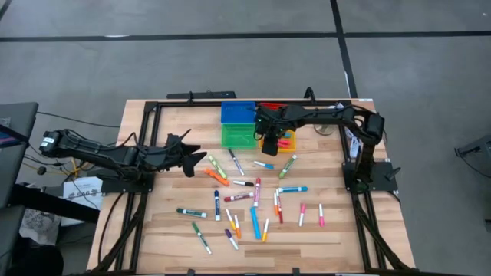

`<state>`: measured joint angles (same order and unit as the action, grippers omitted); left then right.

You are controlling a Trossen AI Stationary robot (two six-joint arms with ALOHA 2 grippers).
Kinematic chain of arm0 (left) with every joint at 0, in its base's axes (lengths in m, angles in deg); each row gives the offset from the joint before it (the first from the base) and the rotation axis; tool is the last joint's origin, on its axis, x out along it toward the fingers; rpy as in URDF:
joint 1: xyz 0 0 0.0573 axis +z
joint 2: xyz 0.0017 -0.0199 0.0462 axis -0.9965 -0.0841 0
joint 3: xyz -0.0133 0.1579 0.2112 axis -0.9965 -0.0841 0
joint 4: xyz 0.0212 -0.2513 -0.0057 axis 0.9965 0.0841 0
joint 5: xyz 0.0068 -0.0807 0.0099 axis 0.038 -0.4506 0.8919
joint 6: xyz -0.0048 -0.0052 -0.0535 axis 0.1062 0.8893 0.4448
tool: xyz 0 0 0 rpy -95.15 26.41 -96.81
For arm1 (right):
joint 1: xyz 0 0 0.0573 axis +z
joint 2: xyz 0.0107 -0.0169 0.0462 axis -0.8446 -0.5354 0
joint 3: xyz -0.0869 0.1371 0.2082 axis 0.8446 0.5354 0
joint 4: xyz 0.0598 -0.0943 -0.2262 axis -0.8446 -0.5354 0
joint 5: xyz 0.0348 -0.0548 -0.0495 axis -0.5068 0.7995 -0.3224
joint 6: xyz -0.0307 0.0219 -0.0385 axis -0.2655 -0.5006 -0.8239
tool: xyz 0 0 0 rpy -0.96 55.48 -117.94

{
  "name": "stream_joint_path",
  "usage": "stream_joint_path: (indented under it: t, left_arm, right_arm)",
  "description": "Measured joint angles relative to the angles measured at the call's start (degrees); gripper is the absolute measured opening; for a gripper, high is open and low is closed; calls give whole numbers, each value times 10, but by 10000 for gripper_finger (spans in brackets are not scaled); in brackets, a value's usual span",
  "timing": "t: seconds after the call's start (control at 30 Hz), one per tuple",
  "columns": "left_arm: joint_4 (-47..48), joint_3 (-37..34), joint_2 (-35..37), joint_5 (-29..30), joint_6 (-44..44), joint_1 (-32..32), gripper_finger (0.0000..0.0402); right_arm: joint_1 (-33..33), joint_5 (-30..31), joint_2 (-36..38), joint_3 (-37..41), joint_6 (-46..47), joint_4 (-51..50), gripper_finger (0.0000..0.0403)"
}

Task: Pick & Place Markers
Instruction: Put the large pink highlighter pen into the yellow bin, then put the light green highlighter pen into the yellow bin

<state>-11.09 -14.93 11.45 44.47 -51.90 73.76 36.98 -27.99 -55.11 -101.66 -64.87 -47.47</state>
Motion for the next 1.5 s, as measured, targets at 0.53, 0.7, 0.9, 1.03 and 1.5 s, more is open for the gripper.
stream_joint_path:
  t: [0.53,0.7,0.9,1.03,1.5]
  left_arm:
    - [-4,0,0,0,-2,0,227]
    - [-4,0,0,0,-2,0,227]
    - [-4,0,0,-11,-9,0,227]
    - [-7,0,0,-53,-6,0,227]
    - [-16,0,0,-70,-7,0,227]
  right_arm:
    - [6,0,1,0,40,-5,152]
    - [16,-1,17,0,41,7,142]
    - [22,-1,68,0,59,35,135]
    - [24,-1,116,0,64,57,134]
    - [31,-5,241,2,66,84,133]
